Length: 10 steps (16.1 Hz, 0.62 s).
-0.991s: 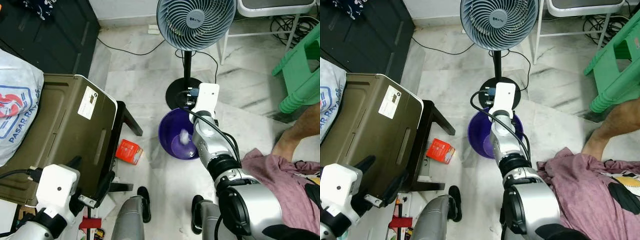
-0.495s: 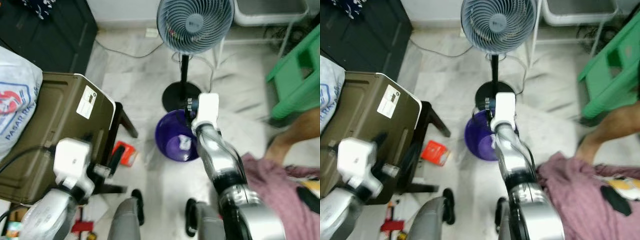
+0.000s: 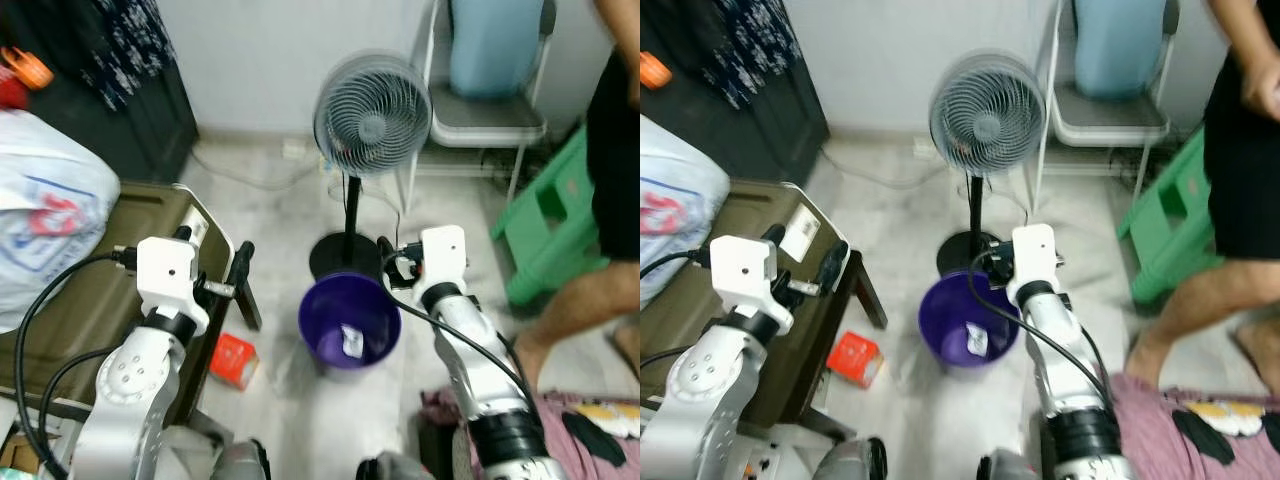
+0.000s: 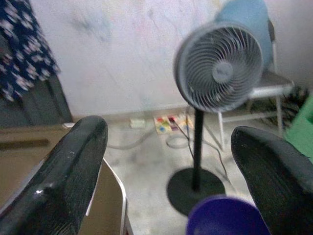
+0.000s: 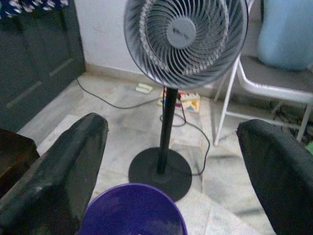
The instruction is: Clean up the room
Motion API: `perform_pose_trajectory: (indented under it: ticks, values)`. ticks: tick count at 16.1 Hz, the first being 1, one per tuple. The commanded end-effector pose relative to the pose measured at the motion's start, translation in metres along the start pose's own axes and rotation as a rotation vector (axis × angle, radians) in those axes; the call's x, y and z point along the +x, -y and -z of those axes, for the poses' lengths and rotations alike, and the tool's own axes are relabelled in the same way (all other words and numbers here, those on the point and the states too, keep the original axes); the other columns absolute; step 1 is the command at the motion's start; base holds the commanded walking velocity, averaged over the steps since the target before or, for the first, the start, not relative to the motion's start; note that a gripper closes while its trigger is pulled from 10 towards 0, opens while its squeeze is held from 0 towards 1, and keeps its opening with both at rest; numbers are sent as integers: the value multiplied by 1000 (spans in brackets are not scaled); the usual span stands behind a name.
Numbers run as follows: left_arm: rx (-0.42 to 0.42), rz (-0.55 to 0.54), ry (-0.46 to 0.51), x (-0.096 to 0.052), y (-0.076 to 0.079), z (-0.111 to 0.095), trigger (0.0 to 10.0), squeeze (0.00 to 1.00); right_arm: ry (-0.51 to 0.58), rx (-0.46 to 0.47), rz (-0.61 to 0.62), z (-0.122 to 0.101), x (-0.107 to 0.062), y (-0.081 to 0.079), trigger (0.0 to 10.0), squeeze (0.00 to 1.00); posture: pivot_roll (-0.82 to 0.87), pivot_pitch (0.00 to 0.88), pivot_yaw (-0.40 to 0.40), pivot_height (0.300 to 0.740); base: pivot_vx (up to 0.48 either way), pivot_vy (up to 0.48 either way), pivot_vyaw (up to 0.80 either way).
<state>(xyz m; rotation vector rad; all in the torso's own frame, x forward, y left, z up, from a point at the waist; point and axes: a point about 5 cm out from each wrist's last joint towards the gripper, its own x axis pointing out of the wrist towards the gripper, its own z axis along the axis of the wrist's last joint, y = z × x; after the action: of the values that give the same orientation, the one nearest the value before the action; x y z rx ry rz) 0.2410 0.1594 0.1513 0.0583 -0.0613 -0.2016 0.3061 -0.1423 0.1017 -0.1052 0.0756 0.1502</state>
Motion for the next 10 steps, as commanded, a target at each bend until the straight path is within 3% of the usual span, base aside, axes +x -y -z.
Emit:
perform_pose_trajectory:
  ticks: [1,7,8,9,10]
  values:
    - [20,-38,5,5,-5,4,10000,0,4,-2,-2,-4,0,4,10000,1000,7,0,25,740,0,0,0]
    - [43,-138,25,9,-22,11,10000,0,83,5,-23,-17,0,-1,10000,1000,9,0,14,740,0,0,0]
    - [45,-149,55,16,-22,9,10000,0,96,-12,-24,-22,6,-2,10000,392,6,0,5,740,0,0,0]
    - [40,-159,79,25,-20,7,10000,0,118,-21,-31,-28,12,-3,10000,0,4,0,-15,740,0,0,706]
    - [38,-160,84,27,-20,7,10000,0,119,-31,-33,-29,14,-3,10000,0,3,0,-20,740,0,0,800]
